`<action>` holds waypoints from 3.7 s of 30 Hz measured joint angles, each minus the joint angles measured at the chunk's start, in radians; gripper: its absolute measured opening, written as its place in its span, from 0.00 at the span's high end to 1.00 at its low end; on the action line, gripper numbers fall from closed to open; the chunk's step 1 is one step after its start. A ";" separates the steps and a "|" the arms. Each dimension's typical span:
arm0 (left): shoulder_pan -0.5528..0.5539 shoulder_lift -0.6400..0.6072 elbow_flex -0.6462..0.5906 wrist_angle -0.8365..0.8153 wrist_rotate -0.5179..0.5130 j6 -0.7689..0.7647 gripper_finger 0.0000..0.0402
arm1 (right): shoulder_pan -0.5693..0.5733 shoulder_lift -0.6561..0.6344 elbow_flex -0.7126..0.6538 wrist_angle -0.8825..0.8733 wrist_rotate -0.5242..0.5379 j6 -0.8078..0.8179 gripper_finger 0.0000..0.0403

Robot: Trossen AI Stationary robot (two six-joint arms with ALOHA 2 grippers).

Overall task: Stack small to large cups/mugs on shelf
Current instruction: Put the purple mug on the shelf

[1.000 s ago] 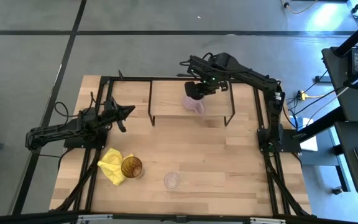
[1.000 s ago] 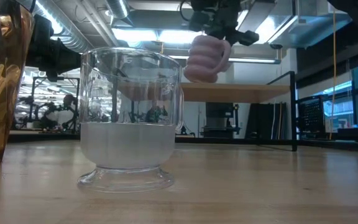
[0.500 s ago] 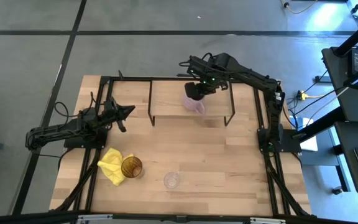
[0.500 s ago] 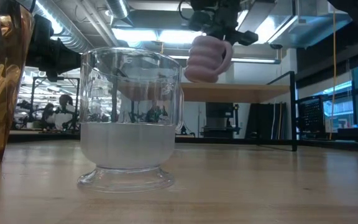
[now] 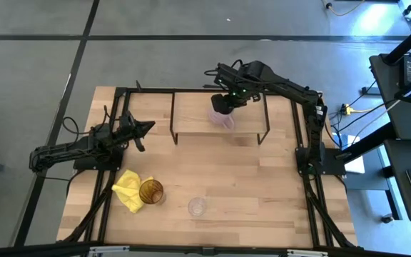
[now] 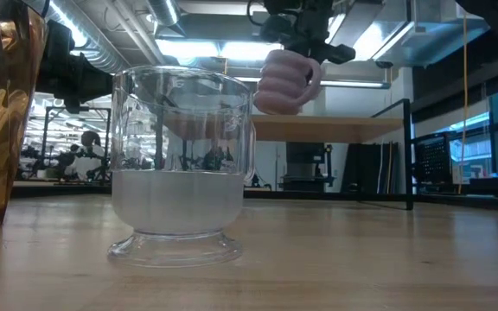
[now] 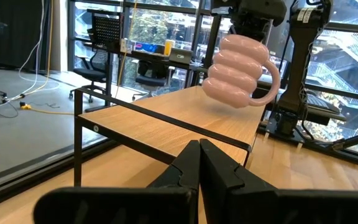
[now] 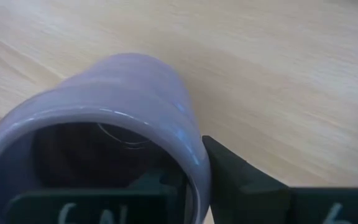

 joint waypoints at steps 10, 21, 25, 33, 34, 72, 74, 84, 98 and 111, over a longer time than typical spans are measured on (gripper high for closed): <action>0.000 0.000 0.000 0.000 0.000 0.000 1.00 | 0.000 0.000 0.002 0.006 0.008 0.002 0.70; 0.000 0.000 0.000 0.000 0.000 0.000 1.00 | 0.000 0.000 0.002 0.005 0.026 0.000 0.59; 0.000 0.000 0.000 0.000 0.000 0.000 1.00 | 0.000 0.000 0.009 -0.005 0.011 -0.018 0.59; 0.000 0.000 0.000 0.000 0.000 0.000 1.00 | 0.009 0.000 0.094 -0.011 0.015 -0.025 0.59; 0.000 0.000 0.000 0.000 0.000 0.000 1.00 | 0.009 0.000 0.110 -0.011 0.015 -0.027 0.59; 0.000 0.000 0.000 0.000 0.000 0.000 1.00 | 0.148 -0.121 -0.027 -0.066 0.123 0.037 0.99; 0.000 0.000 0.000 0.000 0.000 0.000 1.00 | 0.153 -0.150 -0.102 -0.070 0.123 0.058 0.99; 0.000 0.000 0.000 0.000 0.000 0.000 1.00 | 0.173 -0.277 -0.332 -0.054 0.150 0.095 0.99; 0.000 0.000 0.000 0.000 0.000 0.000 1.00 | 0.168 -0.273 -0.344 0.110 0.174 0.053 0.99; 0.000 0.000 0.000 0.000 0.000 0.000 1.00 | 0.169 -0.237 -0.344 0.221 0.134 0.006 0.99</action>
